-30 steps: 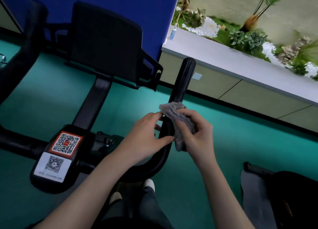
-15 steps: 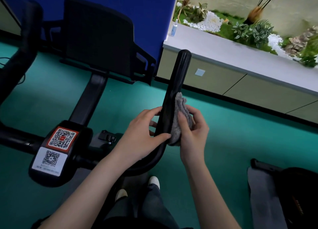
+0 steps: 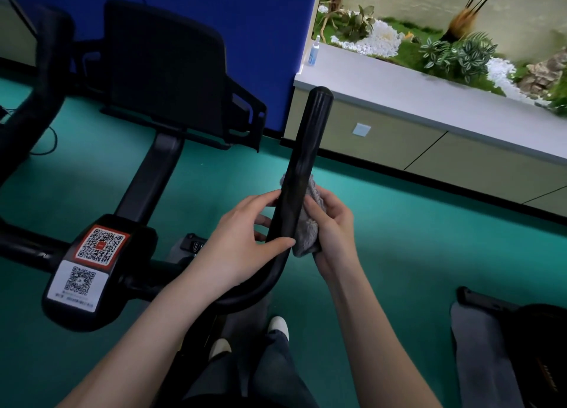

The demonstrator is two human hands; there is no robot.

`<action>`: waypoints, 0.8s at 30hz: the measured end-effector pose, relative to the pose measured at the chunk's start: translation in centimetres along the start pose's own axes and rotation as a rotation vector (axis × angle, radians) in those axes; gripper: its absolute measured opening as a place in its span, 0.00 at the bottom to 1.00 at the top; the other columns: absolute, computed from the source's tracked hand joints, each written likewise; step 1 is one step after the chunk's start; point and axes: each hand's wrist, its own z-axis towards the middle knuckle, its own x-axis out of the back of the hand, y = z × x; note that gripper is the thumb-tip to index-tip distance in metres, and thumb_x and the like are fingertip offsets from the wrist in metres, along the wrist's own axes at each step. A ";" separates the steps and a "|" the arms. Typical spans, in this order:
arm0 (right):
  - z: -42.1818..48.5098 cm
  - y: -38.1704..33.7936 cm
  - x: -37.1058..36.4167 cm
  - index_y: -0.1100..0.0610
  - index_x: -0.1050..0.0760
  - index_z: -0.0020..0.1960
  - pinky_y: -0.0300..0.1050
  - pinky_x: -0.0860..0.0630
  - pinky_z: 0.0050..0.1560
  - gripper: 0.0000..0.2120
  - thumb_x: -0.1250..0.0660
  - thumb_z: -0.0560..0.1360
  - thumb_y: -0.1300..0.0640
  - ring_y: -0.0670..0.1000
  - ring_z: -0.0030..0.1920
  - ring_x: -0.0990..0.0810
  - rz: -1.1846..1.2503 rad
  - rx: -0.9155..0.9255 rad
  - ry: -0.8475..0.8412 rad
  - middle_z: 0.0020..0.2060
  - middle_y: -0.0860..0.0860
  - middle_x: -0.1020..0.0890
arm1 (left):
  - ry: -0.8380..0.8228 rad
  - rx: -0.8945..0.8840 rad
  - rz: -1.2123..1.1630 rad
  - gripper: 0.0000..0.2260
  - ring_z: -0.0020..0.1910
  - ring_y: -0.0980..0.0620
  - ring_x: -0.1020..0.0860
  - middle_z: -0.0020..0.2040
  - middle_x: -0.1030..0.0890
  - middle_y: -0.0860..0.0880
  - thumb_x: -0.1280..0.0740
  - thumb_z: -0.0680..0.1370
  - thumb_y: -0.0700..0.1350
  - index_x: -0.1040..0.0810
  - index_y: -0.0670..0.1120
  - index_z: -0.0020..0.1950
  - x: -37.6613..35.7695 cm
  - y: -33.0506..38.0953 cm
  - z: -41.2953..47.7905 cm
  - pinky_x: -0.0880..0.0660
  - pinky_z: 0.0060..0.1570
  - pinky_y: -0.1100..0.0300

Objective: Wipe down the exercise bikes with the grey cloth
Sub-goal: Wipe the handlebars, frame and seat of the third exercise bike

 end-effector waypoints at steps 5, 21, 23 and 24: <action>-1.5 0.9 0.5 0.65 0.24 0.54 0.50 0.21 0.51 0.09 0.38 0.75 0.70 0.57 0.46 0.19 0.069 -0.058 -0.114 0.46 0.60 0.18 | 0.026 -0.012 0.025 0.30 0.47 0.66 0.24 0.58 0.26 0.59 0.25 0.68 0.43 0.29 0.55 0.68 0.0 0.1 -0.4 0.25 0.45 0.67; -2.2 -6.0 0.0 0.49 0.21 0.49 0.33 0.26 0.48 0.11 0.33 0.71 0.62 0.41 0.46 0.19 -0.661 0.520 -0.109 0.45 0.43 0.17 | 0.109 0.045 0.077 0.24 0.45 0.66 0.25 0.50 0.25 0.61 0.28 0.70 0.54 0.26 0.52 0.64 -0.5 -0.1 -1.7 0.29 0.43 0.73; -1.5 -6.6 -1.8 0.51 0.21 0.51 0.38 0.24 0.50 0.11 0.33 0.72 0.63 0.45 0.48 0.19 -0.882 0.553 -0.159 0.47 0.48 0.17 | 0.100 0.041 0.106 0.23 0.44 0.67 0.25 0.51 0.24 0.60 0.28 0.69 0.55 0.25 0.53 0.63 -0.2 0.0 -1.9 0.30 0.43 0.74; -1.4 -6.7 -2.4 0.52 0.21 0.52 0.42 0.24 0.51 0.11 0.33 0.73 0.63 0.48 0.49 0.19 -0.996 0.545 -0.175 0.48 0.51 0.17 | 0.089 0.037 0.120 0.23 0.43 0.67 0.24 0.52 0.23 0.59 0.28 0.69 0.55 0.25 0.53 0.62 -0.1 0.0 -2.0 0.30 0.43 0.74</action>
